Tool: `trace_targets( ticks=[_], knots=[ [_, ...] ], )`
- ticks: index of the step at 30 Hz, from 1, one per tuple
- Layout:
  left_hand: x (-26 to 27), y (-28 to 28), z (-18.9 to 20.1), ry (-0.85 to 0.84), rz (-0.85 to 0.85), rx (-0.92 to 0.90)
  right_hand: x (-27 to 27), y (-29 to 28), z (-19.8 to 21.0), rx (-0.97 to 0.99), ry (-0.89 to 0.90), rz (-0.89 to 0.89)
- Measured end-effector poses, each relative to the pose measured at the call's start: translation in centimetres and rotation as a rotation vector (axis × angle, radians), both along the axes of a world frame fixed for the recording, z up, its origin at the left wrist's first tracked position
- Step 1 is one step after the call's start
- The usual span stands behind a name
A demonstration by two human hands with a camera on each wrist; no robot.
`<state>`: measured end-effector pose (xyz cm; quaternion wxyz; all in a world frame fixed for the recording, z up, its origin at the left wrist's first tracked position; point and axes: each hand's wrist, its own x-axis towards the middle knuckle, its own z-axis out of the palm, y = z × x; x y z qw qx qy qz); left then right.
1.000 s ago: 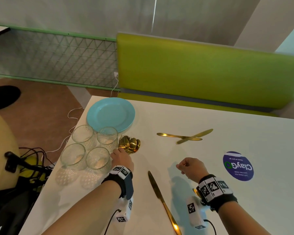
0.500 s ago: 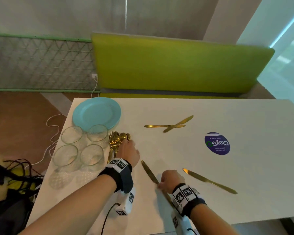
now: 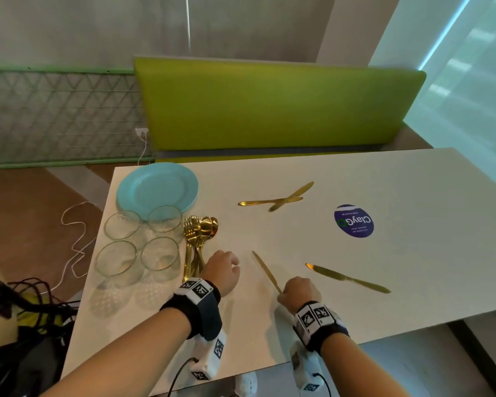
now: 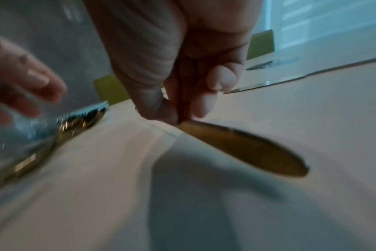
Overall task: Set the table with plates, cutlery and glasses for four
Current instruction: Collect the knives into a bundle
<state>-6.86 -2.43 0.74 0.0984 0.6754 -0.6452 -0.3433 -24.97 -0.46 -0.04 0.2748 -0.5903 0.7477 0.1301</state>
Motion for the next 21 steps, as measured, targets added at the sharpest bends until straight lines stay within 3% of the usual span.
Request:
trace_targets(
  ticks=[3,7,9,16,19,21],
  knots=[
    [-0.9,0.4,0.6,0.150,0.005,0.051,-0.5,-0.4,1.0,-0.091,-0.359,-0.182],
    [-3.5,0.5,2.8,0.554,0.162,0.400,-0.1,-1.1,3.5,-0.175,-0.796,-0.369],
    [-4.7,0.3,3.8,0.765,0.214,0.495,0.3,-1.4,4.6,-0.197,-0.910,-0.409],
    [-6.0,-0.6,4.5,0.831,0.274,0.405,-0.4,-2.5,4.4,-0.249,-0.812,-0.307],
    [-6.1,-1.1,4.2,0.806,0.316,0.389,-2.5,-3.0,4.1,-0.236,-0.638,-0.204],
    [-6.1,-1.7,4.1,0.772,0.347,0.361,-5.2,-3.7,3.5,-0.235,-0.416,-0.138]
  ],
)
